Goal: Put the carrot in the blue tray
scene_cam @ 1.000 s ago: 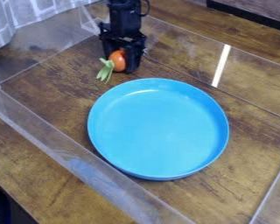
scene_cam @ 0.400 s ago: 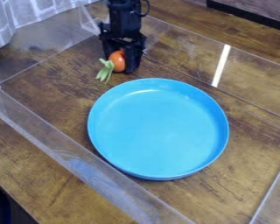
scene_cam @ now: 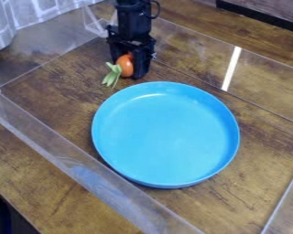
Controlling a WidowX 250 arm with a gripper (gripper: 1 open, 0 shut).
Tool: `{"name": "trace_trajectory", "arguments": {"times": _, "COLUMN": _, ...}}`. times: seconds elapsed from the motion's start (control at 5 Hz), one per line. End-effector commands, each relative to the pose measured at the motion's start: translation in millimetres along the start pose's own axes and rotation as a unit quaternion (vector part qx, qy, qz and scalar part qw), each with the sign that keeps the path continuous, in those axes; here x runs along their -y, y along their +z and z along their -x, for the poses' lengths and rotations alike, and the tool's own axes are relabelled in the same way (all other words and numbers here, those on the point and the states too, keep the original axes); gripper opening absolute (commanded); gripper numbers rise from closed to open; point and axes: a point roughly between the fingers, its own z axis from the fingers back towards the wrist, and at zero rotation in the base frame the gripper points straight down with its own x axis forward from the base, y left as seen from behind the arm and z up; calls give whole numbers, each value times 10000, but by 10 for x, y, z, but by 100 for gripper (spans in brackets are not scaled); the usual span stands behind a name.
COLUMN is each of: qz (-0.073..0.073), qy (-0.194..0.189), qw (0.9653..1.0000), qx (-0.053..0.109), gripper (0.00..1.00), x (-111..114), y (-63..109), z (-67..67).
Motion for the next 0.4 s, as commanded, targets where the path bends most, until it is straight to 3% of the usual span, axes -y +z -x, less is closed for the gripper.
{"name": "trace_trajectory", "arguments": {"times": 0.0, "qz": -199, "qy": -168, "qw": 9980, "qx": 569, "gripper": 0, "x": 97, "y": 516, "z": -91}}
{"name": "trace_trajectory", "arguments": {"times": 0.2, "qz": -204, "qy": -200, "qw": 9980, "qx": 563, "gripper": 0, "x": 113, "y": 539, "z": -84}}
